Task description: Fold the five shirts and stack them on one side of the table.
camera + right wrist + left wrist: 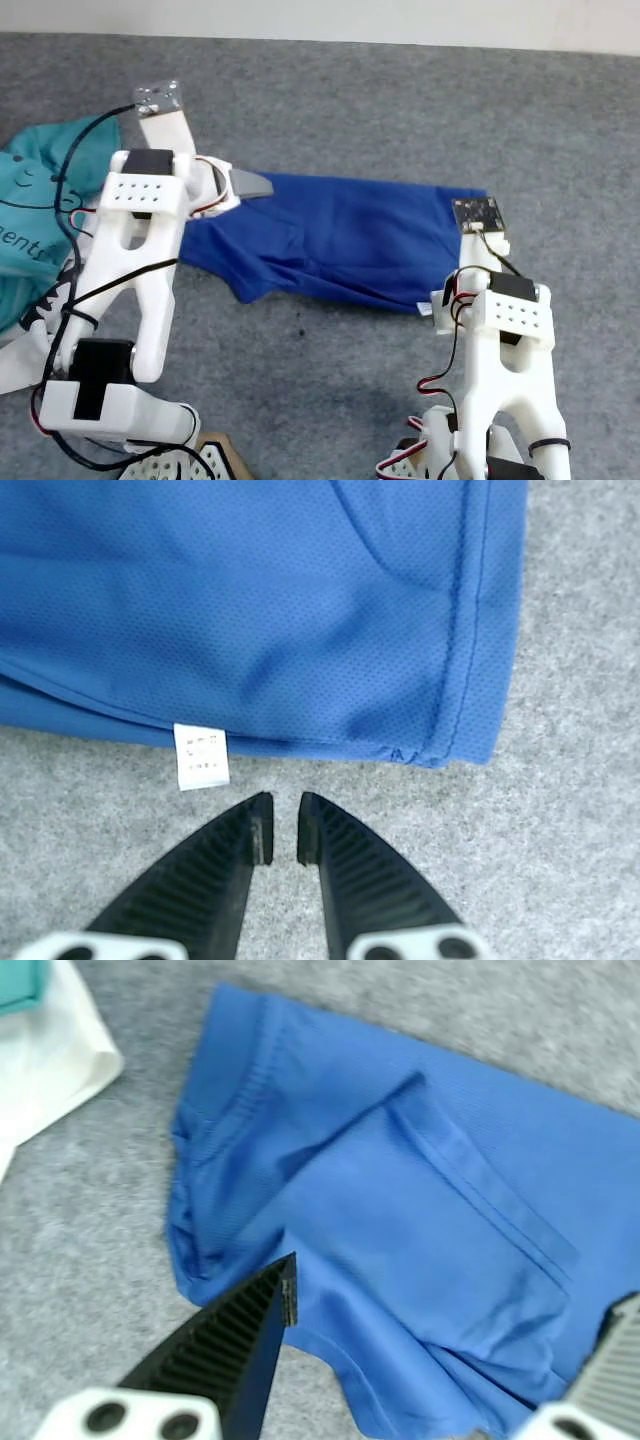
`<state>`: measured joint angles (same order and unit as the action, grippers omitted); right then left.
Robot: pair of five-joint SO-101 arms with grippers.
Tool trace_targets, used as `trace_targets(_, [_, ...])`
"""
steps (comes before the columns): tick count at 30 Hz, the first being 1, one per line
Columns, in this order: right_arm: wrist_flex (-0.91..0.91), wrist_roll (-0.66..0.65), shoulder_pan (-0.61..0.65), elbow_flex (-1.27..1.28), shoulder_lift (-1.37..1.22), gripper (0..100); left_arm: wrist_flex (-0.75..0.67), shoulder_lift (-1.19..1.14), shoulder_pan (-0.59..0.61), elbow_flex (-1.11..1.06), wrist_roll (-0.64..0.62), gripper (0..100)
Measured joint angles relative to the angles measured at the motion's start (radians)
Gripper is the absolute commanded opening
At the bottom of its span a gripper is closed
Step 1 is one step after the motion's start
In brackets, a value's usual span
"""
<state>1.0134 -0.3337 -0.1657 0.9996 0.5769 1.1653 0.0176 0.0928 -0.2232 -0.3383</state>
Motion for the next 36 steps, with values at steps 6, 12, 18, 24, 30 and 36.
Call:
trace_targets(6, [0.000,0.000,0.000,0.000,0.000,6.3,0.100,0.000,0.046,-0.031,0.000,45])
trace_targets(12, [0.000,0.000,0.000,0.000,0.000,6.3,0.115,0.000,0.066,-0.201,0.000,45])
trace_targets(18, [0.000,0.000,0.000,0.000,0.000,6.3,0.023,0.000,0.066,-0.365,0.000,45])
trace_targets(24, [0.000,0.000,0.000,0.000,0.000,6.2,-0.023,0.000,0.066,-0.384,0.000,45])
trace_targets(30, [0.000,0.000,0.000,0.000,0.000,6.2,-0.021,0.000,0.048,-0.359,-0.055,35])
trace_targets(36, [0.000,0.000,0.000,0.000,0.000,6.2,0.012,0.000,0.017,-0.258,-0.025,0])
